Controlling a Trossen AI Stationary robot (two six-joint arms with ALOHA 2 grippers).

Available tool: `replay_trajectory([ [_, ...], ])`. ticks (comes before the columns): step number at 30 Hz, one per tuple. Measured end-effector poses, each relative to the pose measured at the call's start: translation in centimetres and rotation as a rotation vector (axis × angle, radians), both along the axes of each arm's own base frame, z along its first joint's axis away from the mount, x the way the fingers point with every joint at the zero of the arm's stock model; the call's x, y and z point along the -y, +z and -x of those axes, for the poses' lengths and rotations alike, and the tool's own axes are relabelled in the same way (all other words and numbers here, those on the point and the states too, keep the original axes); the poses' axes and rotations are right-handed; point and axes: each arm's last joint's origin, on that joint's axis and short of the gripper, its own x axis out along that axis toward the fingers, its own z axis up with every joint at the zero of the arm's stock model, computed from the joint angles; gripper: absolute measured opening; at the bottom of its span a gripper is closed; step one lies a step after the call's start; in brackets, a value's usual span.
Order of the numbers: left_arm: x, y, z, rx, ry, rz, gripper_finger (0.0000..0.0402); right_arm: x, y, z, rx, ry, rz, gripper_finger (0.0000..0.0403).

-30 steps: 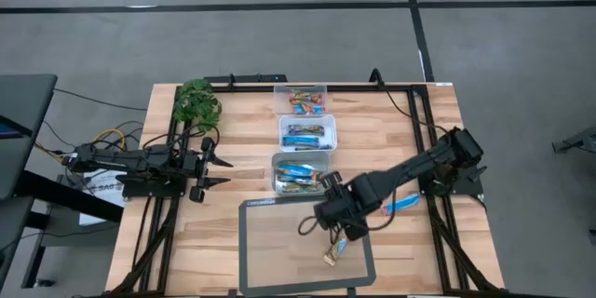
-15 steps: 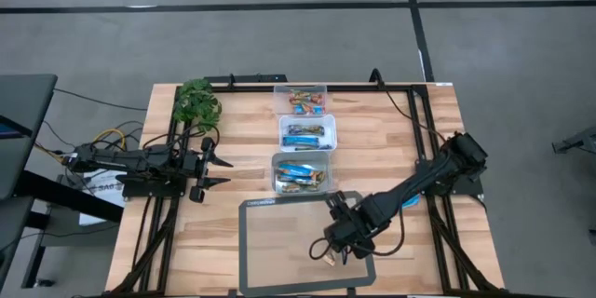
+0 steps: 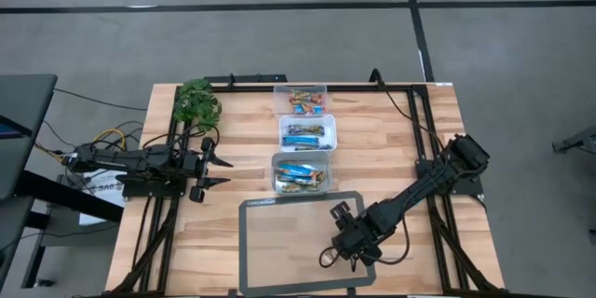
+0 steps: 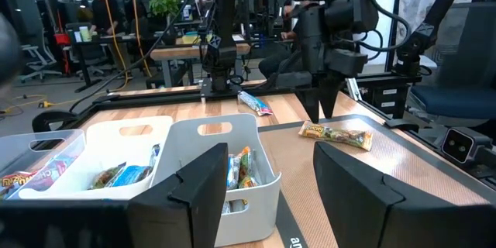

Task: Pick and place Granola Bars by type
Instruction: Put the yellow granola bar into the gray bin

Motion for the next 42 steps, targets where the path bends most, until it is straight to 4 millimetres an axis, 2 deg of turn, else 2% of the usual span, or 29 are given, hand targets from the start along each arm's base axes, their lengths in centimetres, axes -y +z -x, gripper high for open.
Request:
replay_trajectory([
  [14,0.0,0.0,0.0,0.000,0.000,0.000,0.0186,0.3,-1.6,0.5,0.034,0.040,0.029,0.0189],
  [21,0.0,0.0,0.0,0.000,0.000,0.000,0.0186,0.0,-3.3,0.0,0.025,0.048,0.036,0.0189],
  [28,0.0,0.0,0.0,0.000,0.000,0.000,0.0186,-0.2,-3.6,-0.2,0.037,0.051,0.028,0.0186],
  [31,0.0,0.0,0.0,0.000,0.000,0.000,0.0186,-0.2,-3.6,-0.2,0.036,0.048,0.025,0.0162],
  [38,0.0,0.0,0.0,0.000,0.000,0.000,0.0186,-0.3,-3.6,-0.3,0.044,0.048,0.016,0.0070],
  [42,0.0,0.0,0.0,0.000,0.000,0.000,0.0186,-0.3,-3.5,-0.7,0.084,0.019,0.000,0.0043],
])
